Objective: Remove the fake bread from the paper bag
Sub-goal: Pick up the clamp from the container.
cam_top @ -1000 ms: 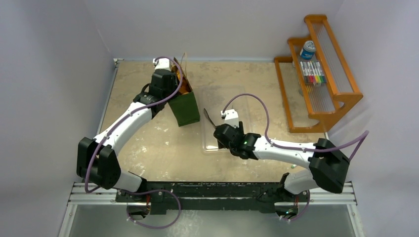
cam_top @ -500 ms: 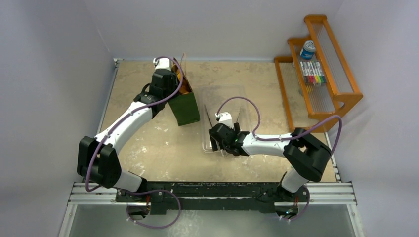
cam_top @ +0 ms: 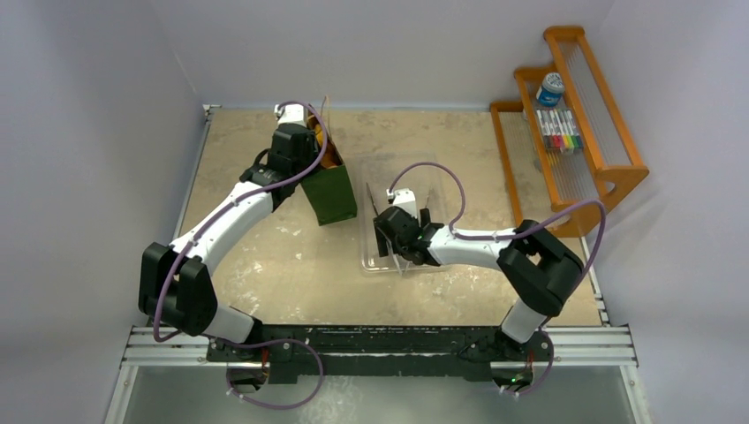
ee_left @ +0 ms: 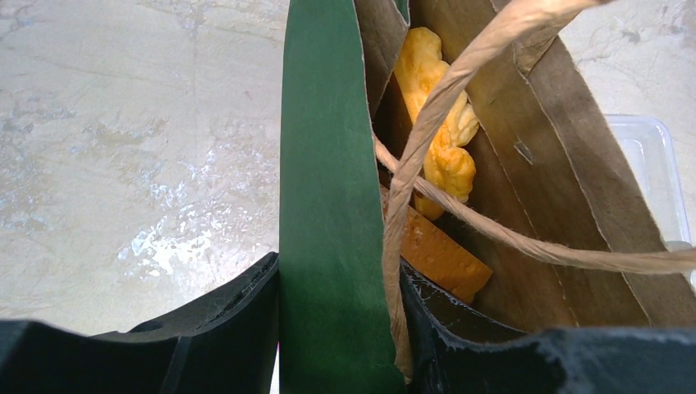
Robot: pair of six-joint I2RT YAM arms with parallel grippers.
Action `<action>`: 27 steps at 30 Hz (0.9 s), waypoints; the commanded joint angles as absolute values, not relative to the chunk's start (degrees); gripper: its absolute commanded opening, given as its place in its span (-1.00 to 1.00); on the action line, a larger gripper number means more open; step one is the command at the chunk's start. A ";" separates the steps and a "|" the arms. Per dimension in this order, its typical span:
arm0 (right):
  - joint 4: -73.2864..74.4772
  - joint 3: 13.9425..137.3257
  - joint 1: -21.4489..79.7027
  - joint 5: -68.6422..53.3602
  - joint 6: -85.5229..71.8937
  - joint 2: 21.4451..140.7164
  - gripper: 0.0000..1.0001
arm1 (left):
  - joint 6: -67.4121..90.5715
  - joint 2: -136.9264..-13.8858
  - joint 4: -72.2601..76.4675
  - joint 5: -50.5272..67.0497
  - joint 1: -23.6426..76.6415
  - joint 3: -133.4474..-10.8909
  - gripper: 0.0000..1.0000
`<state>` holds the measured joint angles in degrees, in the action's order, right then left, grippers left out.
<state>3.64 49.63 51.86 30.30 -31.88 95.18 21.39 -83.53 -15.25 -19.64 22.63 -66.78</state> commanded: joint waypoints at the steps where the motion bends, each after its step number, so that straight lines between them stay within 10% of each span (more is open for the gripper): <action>1: 2.79 52.95 50.78 30.95 -29.84 96.50 0.92 | 20.44 -84.66 -15.39 -18.97 22.70 -67.02 -0.08; 17: 3.98 52.41 50.72 30.64 -28.92 90.59 -0.46 | 20.65 -85.28 -14.29 -18.09 22.65 -66.63 -0.08; 27: 3.88 51.97 50.72 26.16 -28.27 92.15 0.38 | 21.22 -86.09 -13.72 -17.40 22.61 -66.58 -0.06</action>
<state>4.34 51.37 50.92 28.18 -28.86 92.25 21.39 -84.60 -14.20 -18.87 22.63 -66.78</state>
